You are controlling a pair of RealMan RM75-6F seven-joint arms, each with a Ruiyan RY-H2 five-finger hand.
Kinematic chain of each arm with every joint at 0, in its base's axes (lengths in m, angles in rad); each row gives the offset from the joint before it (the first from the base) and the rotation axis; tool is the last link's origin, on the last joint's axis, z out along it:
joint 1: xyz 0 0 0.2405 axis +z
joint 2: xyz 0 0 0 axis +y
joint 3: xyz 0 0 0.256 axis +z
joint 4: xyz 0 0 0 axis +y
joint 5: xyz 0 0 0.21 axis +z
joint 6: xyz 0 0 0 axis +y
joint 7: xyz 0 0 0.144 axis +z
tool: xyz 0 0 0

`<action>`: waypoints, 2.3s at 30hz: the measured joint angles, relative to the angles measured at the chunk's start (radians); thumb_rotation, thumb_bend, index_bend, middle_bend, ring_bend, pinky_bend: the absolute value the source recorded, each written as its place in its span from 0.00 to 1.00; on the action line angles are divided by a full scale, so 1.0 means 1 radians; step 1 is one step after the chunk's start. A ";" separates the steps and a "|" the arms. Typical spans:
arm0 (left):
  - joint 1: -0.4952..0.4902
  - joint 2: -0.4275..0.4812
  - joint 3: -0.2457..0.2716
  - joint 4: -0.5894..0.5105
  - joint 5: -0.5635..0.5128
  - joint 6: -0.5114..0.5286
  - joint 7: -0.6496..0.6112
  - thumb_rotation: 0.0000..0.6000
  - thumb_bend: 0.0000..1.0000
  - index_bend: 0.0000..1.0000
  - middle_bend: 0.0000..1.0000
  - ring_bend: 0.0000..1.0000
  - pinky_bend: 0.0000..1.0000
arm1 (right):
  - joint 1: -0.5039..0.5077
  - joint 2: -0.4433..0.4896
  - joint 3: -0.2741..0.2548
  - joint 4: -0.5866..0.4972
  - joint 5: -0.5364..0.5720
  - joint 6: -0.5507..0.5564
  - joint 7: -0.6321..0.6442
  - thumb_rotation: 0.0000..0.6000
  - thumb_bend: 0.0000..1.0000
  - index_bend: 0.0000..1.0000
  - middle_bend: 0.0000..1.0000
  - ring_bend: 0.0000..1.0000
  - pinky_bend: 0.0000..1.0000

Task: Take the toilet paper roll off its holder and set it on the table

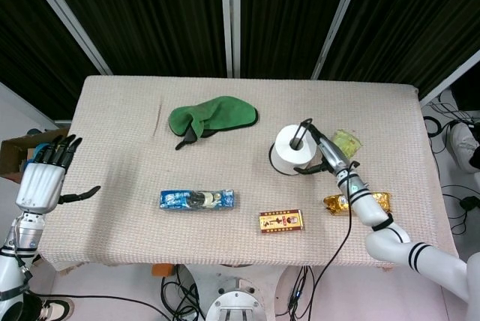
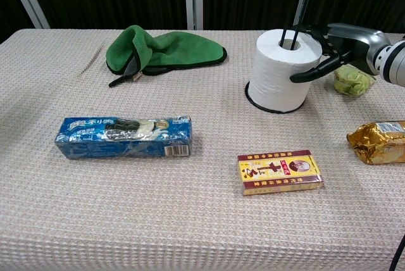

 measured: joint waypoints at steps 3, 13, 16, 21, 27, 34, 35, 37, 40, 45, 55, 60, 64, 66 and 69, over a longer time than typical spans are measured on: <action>0.003 0.003 0.000 -0.006 0.003 -0.002 0.001 0.30 0.09 0.07 0.08 0.07 0.21 | 0.000 -0.009 0.013 0.002 0.023 0.015 -0.013 1.00 0.12 0.20 0.19 0.15 0.22; 0.014 0.004 0.000 -0.024 0.016 0.006 0.027 0.30 0.09 0.07 0.08 0.07 0.21 | -0.014 -0.023 0.054 -0.022 0.070 0.073 -0.035 1.00 0.20 0.38 0.32 0.26 0.34; 0.017 0.004 0.000 -0.029 0.021 0.009 0.033 0.30 0.10 0.07 0.08 0.07 0.21 | -0.020 -0.020 0.056 -0.032 0.038 0.105 -0.012 1.00 0.20 0.38 0.32 0.26 0.34; 0.021 0.009 0.000 -0.044 0.031 0.015 0.041 0.30 0.09 0.07 0.08 0.07 0.21 | -0.034 -0.015 0.064 -0.053 -0.025 0.214 0.022 1.00 0.20 0.38 0.32 0.26 0.34; 0.022 0.014 -0.001 -0.061 0.041 0.015 0.049 0.30 0.10 0.07 0.08 0.07 0.21 | -0.052 0.013 0.082 -0.124 -0.108 0.351 0.065 1.00 0.20 0.38 0.31 0.26 0.34; 0.022 0.022 0.002 -0.081 0.030 -0.012 0.048 0.30 0.10 0.07 0.08 0.07 0.21 | -0.066 0.079 0.108 -0.246 -0.170 0.460 0.083 1.00 0.21 0.38 0.31 0.26 0.34; 0.022 0.022 0.002 -0.082 0.031 -0.012 0.049 0.29 0.10 0.07 0.08 0.07 0.21 | -0.069 0.089 0.113 -0.265 -0.178 0.480 0.085 1.00 0.21 0.38 0.31 0.26 0.34; 0.023 0.023 0.002 -0.085 0.032 -0.013 0.048 0.29 0.10 0.07 0.08 0.07 0.21 | -0.074 0.102 0.122 -0.291 -0.191 0.512 0.091 1.00 0.21 0.38 0.31 0.26 0.34; 0.023 0.026 0.002 -0.093 0.035 -0.016 0.044 0.29 0.10 0.07 0.08 0.07 0.21 | -0.085 0.121 0.135 -0.329 -0.214 0.570 0.106 1.00 0.21 0.38 0.31 0.26 0.34; 0.023 0.028 0.001 -0.097 0.038 -0.019 0.038 0.29 0.10 0.07 0.08 0.07 0.21 | -0.113 0.160 0.144 -0.389 -0.259 0.663 0.125 1.00 0.21 0.38 0.31 0.26 0.34; 0.027 0.027 0.005 -0.096 0.048 -0.017 0.027 0.29 0.10 0.07 0.08 0.07 0.21 | -0.232 0.284 0.007 -0.409 -0.324 0.716 0.096 1.00 0.21 0.38 0.31 0.26 0.34; 0.022 0.024 0.005 -0.090 0.048 -0.029 0.005 0.30 0.10 0.07 0.08 0.07 0.21 | -0.296 0.324 -0.076 -0.346 -0.315 0.702 0.096 1.00 0.26 0.38 0.31 0.26 0.34; 0.018 0.011 0.006 -0.078 0.058 -0.031 -0.001 0.30 0.10 0.07 0.08 0.07 0.21 | -0.308 0.307 -0.110 -0.268 -0.286 0.651 0.119 1.00 0.26 0.37 0.30 0.26 0.34; 0.017 0.006 0.008 -0.071 0.062 -0.032 -0.001 0.30 0.10 0.07 0.08 0.07 0.21 | -0.307 0.281 -0.123 -0.216 -0.271 0.617 0.133 1.00 0.26 0.37 0.30 0.26 0.34; 0.017 0.006 0.008 -0.069 0.064 -0.030 0.006 0.30 0.10 0.07 0.08 0.07 0.21 | -0.296 0.227 -0.134 -0.137 -0.257 0.572 0.154 1.00 0.26 0.37 0.30 0.26 0.34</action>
